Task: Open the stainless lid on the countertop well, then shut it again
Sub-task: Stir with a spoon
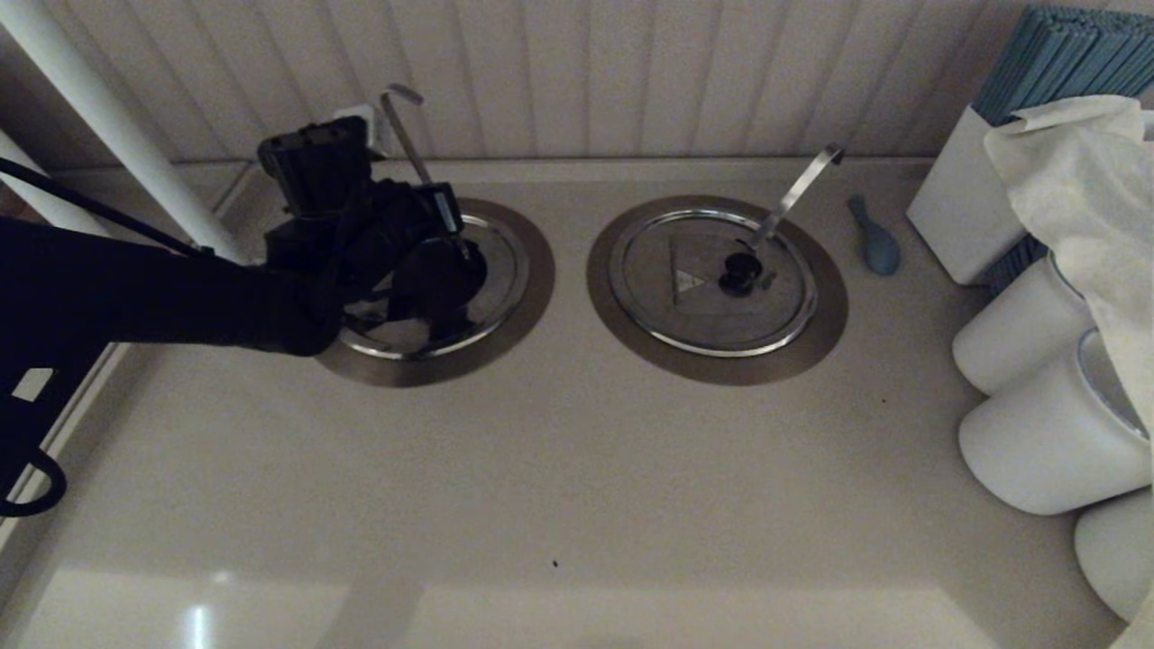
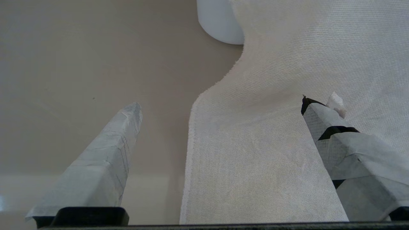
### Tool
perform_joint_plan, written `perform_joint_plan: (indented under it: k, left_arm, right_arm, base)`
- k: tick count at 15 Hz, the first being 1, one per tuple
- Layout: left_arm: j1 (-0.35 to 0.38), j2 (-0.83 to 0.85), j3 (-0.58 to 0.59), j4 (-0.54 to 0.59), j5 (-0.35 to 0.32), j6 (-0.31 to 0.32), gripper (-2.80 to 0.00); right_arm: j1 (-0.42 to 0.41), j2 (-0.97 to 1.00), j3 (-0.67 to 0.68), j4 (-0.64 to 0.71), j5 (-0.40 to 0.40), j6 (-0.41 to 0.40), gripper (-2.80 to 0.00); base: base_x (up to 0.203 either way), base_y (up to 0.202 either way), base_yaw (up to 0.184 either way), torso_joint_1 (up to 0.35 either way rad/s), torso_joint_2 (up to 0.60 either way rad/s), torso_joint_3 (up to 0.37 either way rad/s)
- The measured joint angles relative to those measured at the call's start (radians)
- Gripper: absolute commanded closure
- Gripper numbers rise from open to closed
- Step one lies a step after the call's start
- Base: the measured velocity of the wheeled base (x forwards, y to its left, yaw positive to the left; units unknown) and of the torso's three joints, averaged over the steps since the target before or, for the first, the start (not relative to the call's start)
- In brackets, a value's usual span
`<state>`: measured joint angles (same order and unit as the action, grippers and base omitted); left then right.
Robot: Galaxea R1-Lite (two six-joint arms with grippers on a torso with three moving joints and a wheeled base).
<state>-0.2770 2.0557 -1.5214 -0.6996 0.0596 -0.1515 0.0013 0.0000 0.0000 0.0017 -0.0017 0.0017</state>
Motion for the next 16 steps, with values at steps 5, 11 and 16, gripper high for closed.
perform_joint_plan:
  k: [5,11,16]
  left_arm:
    - [0.016,-0.081,0.064,0.091,-0.142,-0.059,0.00]
    - [0.072,-0.119,0.152,0.158,-0.238,0.116,0.00]
    - [0.129,-0.153,0.163,0.269,-0.284,0.205,0.00]
  right_arm:
    - [0.000,0.000,0.000,0.000,0.000,0.001,-2.80]
    - [0.000,0.000,0.000,0.000,0.000,0.001,-2.80]
    - [0.000,0.000,0.000,0.000,0.000,0.001,-2.80]
  base:
    - [0.000,0.000,0.000,0.000,0.00,0.000]
    - [0.000,0.000,0.000,0.000,0.00,0.000]
    - [0.000,0.000,0.000,0.000,0.00,0.000]
